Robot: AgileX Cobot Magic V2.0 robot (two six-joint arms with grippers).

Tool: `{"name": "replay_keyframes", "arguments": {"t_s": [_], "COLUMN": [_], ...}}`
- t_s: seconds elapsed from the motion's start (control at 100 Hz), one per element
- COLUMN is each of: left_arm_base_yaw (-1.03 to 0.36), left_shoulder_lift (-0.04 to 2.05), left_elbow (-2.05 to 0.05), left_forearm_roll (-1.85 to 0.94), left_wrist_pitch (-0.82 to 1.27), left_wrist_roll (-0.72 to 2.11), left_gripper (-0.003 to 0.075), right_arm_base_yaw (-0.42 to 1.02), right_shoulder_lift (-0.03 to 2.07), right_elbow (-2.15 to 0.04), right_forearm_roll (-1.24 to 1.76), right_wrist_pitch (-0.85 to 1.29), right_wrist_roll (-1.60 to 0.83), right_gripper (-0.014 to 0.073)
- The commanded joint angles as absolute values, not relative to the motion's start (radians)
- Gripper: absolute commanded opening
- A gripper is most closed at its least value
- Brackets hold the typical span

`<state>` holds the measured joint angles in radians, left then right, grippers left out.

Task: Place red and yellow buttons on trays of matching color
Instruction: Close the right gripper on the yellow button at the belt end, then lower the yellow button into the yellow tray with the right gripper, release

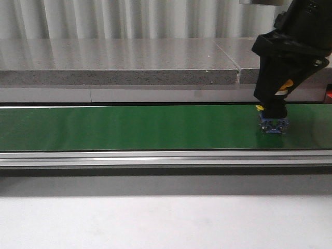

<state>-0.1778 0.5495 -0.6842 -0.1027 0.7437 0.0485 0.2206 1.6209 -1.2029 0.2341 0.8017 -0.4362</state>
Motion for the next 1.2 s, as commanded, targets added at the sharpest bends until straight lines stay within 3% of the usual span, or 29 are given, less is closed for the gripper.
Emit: {"name": "replay_keyframes", "arguments": {"t_s": [0.0,0.25,0.46,1.19], "left_arm_base_yaw": [-0.185,-0.185,-0.185,-0.185], "left_shoulder_lift": [0.55,0.55,0.55,0.55], "left_elbow": [-0.712,-0.712,-0.712,-0.712], "left_forearm_roll": [-0.116,-0.116,-0.116,-0.116], "left_wrist_pitch": [0.679,0.679,0.679,0.679], "left_wrist_roll": [0.05,0.05,0.05,0.05], "left_gripper": [-0.0013,-0.0013,-0.0013,-0.0013], "right_arm_base_yaw": [0.222,0.202,0.098,-0.536], "right_shoulder_lift": [1.58,1.521,1.439,1.27], "right_elbow": [-1.235,-1.235,-1.227,-1.204], "right_forearm_roll": [0.251,0.254,0.253,0.242], "right_wrist_pitch": [0.771,0.769,0.773,0.842], "right_wrist_roll": [-0.445,-0.351,-0.23,-0.054], "right_gripper": [0.0147,0.0129,0.0129,0.0129]}}
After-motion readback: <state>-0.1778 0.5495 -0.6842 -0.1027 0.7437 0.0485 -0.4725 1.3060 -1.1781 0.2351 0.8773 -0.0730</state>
